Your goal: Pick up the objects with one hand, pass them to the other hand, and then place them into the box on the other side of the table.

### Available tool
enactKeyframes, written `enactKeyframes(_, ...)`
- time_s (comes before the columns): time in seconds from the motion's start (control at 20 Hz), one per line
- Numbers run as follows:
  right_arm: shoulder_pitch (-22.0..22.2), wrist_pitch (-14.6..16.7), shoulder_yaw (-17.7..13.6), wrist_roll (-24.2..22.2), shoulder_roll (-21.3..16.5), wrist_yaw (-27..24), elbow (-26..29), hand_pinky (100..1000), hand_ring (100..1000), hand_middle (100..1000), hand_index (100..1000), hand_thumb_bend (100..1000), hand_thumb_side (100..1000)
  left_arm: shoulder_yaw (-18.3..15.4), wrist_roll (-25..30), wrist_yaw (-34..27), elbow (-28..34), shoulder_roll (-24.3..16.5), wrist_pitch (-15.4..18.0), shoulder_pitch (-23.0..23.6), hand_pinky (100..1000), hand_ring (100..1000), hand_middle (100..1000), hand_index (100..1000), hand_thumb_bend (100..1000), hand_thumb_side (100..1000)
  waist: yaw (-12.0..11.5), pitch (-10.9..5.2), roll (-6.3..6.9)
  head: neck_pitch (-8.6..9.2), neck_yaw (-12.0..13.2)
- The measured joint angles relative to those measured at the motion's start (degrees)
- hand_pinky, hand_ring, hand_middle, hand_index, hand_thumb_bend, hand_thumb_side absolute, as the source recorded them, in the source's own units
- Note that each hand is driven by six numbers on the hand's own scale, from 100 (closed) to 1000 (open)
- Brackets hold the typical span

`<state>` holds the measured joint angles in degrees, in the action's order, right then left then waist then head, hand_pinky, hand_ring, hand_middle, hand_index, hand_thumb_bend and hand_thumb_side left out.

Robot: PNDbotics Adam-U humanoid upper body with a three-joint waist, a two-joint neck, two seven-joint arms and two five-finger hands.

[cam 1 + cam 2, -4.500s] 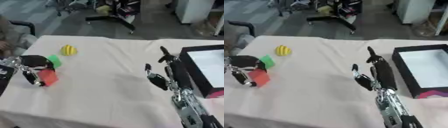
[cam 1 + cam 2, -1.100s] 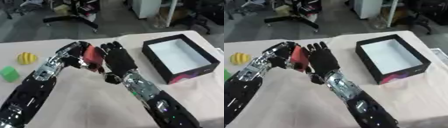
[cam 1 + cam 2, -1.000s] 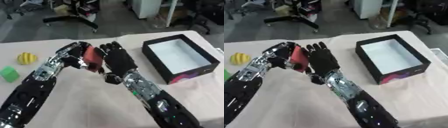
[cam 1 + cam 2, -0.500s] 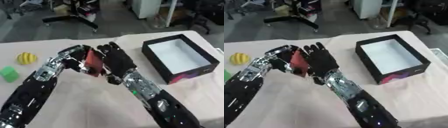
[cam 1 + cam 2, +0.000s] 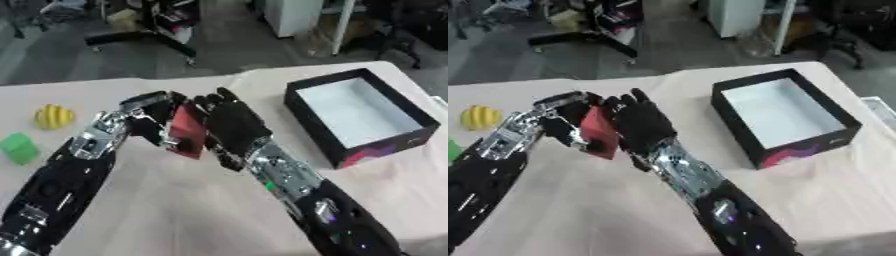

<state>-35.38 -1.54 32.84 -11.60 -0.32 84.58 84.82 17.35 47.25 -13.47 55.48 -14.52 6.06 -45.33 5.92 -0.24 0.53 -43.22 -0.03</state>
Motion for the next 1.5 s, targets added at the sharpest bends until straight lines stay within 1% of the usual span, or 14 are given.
enactKeyframes(0.05, 0.0, 0.0, 0.0, 0.0, 0.0, -0.2, 0.1, 889, 860, 863, 928, 211, 121, 0.1, 0.1, 0.0, 0.0, 0.0, 0.0, 0.0, 675, 484, 472, 533, 670, 100, 0.0, 0.0, 0.0, 0.0, 0.0)
enactKeyframes(0.1, 0.0, 0.0, 0.0, 0.2, 0.0, -0.4, 0.2, 884, 857, 860, 928, 270, 191, 0.2, 0.1, 0.1, 0.1, 0.0, 0.0, 0.0, 674, 484, 471, 532, 669, 100, 0.0, 0.0, 0.0, 0.0, 0.0)
enactKeyframes(0.15, 0.0, 0.0, -0.1, 0.5, 0.0, -0.6, 0.3, 886, 857, 861, 929, 287, 205, 0.2, 0.3, 0.1, 0.3, 0.0, 0.0, 0.0, 675, 484, 471, 532, 668, 100, 0.0, 0.0, 0.0, 0.0, 0.0)
enactKeyframes(0.2, 0.0, 0.1, -0.2, 0.8, -0.1, -0.7, 0.3, 905, 857, 863, 935, 385, 271, 0.2, 0.4, 0.2, 0.4, 0.0, 0.0, 0.0, 674, 483, 470, 531, 666, 100, 0.0, 0.0, 0.0, 0.0, 0.0)
enactKeyframes(0.25, 0.0, 0.1, -0.4, 1.2, -0.2, -0.8, 0.2, 914, 859, 866, 938, 427, 293, 0.2, 0.5, 0.3, 0.7, 0.0, 0.0, 0.0, 674, 483, 470, 531, 665, 100, 0.0, 0.0, 0.0, 0.0, 0.0)
enactKeyframes(0.3, 0.0, 0.2, -0.4, 1.4, -0.2, -0.8, 0.2, 920, 860, 869, 947, 484, 312, 0.2, 0.5, 0.5, 0.9, 0.0, 0.0, -0.1, 674, 482, 470, 531, 665, 100, 0.0, 0.0, 0.0, 0.0, 0.0)
enactKeyframes(0.4, 0.0, 0.2, -0.4, 1.7, -0.4, -0.8, -0.1, 937, 866, 882, 966, 541, 316, 0.2, 0.3, 0.7, 1.2, 0.0, 0.2, -0.1, 674, 482, 469, 530, 663, 100, 0.0, 0.0, 0.0, 0.0, -0.1)
enactKeyframes(0.45, 0.0, 0.3, -0.4, 1.8, -0.4, -0.7, -0.1, 949, 870, 891, 974, 554, 311, 0.2, 0.2, 1.0, 1.3, 0.0, 0.3, -0.1, 674, 481, 469, 530, 663, 100, -0.1, 0.0, 0.0, 0.0, -0.2)
enactKeyframes(0.65, 0.0, 0.2, -0.5, 1.7, -0.6, -0.2, -0.2, 925, 872, 897, 983, 580, 317, -0.6, -0.8, 1.5, 1.4, 0.0, 1.1, -0.1, 674, 481, 468, 529, 665, 100, -0.2, 0.0, -0.05, 0.01, -0.7)
enactKeyframes(0.85, -0.4, 0.0, -0.5, 2.1, -0.5, 0.0, -0.2, 914, 874, 904, 988, 583, 321, -1.6, -1.9, 1.6, 1.8, 0.4, 1.5, -0.1, 676, 480, 467, 528, 666, 100, -0.2, 0.0, -0.27, 0.02, -1.2)
enactKeyframes(1.15, -0.4, -0.3, -0.7, 4.5, -0.6, 0.8, 0.3, 857, 878, 916, 992, 597, 317, -2.3, -2.3, 2.1, 2.4, 0.5, 1.7, -0.2, 676, 480, 467, 528, 662, 100, -0.2, 0.0, -0.28, 0.02, -1.6)
enactKeyframes(1.35, -0.4, -0.2, -0.6, 7.0, -0.6, 0.9, 0.5, 838, 888, 934, 1000, 591, 287, -2.3, -1.0, 3.5, 1.2, 0.6, 2.1, -0.6, 676, 480, 467, 529, 655, 100, 0.0, 0.0, -0.28, 0.02, -1.6)
enactKeyframes(1.45, -0.4, 0.2, -0.3, 8.0, -0.6, 0.9, 0.7, 841, 896, 944, 1000, 585, 256, -2.3, 0.0, 4.6, 0.0, 1.1, 2.5, -0.6, 676, 481, 467, 529, 653, 100, 0.0, 0.0, -0.28, 0.02, -1.6)
enactKeyframes(1.5, -0.4, 0.4, -0.3, 8.4, -0.6, 0.8, 0.7, 848, 902, 950, 1000, 574, 222, -2.3, 0.5, 5.3, -0.6, 1.4, 2.8, -0.6, 676, 480, 467, 529, 652, 100, 0.0, 0.0, -0.28, 0.02, -1.6)
